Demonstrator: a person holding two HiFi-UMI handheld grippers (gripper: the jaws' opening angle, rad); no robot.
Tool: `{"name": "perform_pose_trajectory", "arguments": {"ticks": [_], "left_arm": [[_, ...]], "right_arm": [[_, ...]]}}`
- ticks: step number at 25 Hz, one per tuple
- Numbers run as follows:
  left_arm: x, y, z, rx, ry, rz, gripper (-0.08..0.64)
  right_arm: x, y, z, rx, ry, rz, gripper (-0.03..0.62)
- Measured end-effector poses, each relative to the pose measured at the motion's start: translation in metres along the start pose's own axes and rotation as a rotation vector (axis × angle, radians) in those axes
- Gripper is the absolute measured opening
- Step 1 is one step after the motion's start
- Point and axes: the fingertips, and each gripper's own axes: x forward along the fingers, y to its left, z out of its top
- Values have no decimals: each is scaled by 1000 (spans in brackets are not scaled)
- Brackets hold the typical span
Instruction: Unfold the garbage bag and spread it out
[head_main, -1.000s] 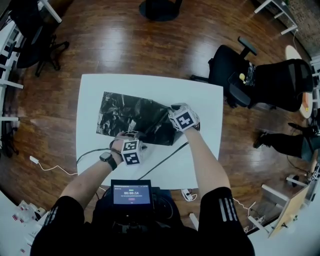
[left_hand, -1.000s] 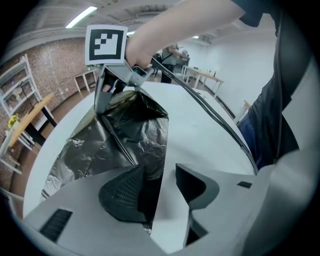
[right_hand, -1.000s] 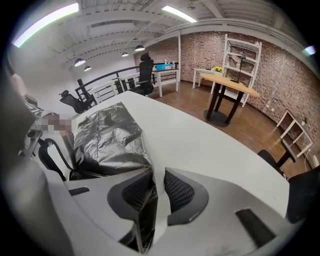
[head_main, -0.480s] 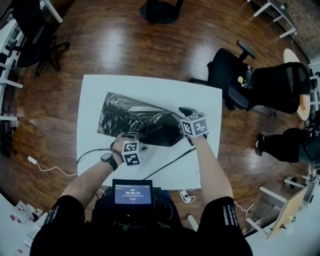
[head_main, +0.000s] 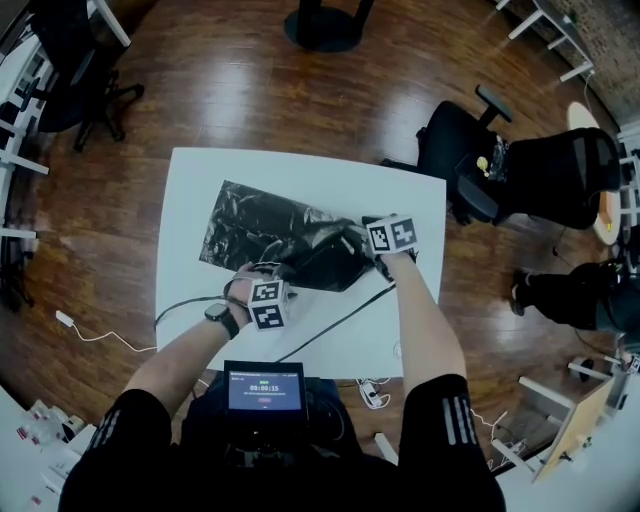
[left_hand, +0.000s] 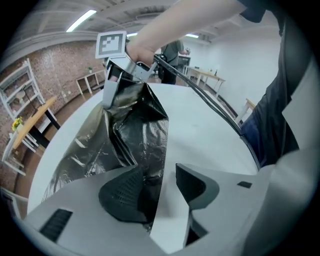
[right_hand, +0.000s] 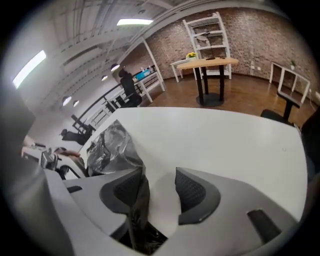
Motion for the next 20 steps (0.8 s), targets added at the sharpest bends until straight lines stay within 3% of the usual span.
{"name": "perform_pose_trajectory", "arguments": {"ticks": [6,9,11,14,17,20], "left_arm": [[-46,30,38,-48,-133,90,212],[-65,70,58,-47,-174,193,212],[-58,93,59,-37,-147,225,212],[-30,112,51,3,-64,198,220],[-1,115,38,52,35,128,285],[9,116,33,22,64,68,304]], "right_arm": [[5,-3,-10,-270,112,-137,224],[5,2,-6,-337,121,-163,228],[3,8,-2,-345,112,-159,232],[4,11,0,-346,99,-150,232],[3,11,3,-352,87,-152,232],[3,12,2,-344,83,-145,231]]}}
